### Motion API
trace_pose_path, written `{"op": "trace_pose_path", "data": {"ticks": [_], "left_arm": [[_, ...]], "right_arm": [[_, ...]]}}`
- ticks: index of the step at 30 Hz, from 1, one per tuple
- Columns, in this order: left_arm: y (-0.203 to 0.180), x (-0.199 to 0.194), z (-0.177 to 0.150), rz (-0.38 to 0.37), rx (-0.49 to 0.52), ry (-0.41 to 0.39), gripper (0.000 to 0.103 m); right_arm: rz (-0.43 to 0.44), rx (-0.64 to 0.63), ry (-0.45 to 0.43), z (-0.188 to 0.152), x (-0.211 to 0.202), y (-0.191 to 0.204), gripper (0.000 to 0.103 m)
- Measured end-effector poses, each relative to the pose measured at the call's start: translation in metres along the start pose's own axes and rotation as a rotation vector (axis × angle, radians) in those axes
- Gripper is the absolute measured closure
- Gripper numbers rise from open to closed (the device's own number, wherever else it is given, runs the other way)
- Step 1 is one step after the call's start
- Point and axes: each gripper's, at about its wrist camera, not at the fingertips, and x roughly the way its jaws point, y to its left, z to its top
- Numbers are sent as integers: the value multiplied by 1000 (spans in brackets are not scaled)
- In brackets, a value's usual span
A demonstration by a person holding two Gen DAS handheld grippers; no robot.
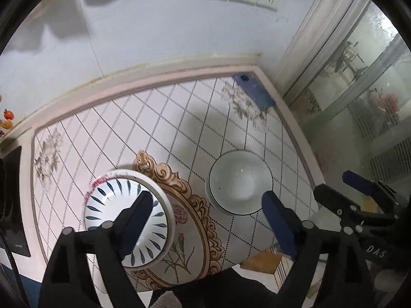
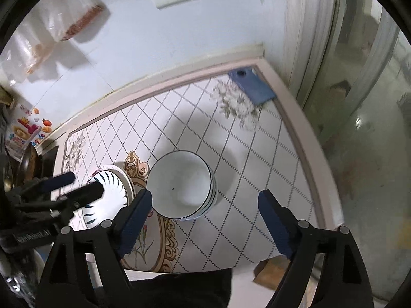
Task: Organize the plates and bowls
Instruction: 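Close both grippers on the rim of the nested bowl stack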
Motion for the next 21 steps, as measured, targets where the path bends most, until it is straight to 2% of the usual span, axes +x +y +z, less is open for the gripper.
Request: {"op": "trace_pose_path", "data": {"ticks": [1,12,17,21], "left_arm": [[0,-5,0,-5,1,-9,7],[-1,-45,-5,-60,-9,-60,6],[-3,-57,-4,-56,-5,-86,6],[-7,-56,-2,-36,6,-99,6]], "right_arm": [[-11,-10,-7,0,-5,3,15],[2,-33,-67,-9,-60,17,13],[15,-36,-99,-11,-82,22,12],[27,-22,-106,-9,-83,22,12]]}}
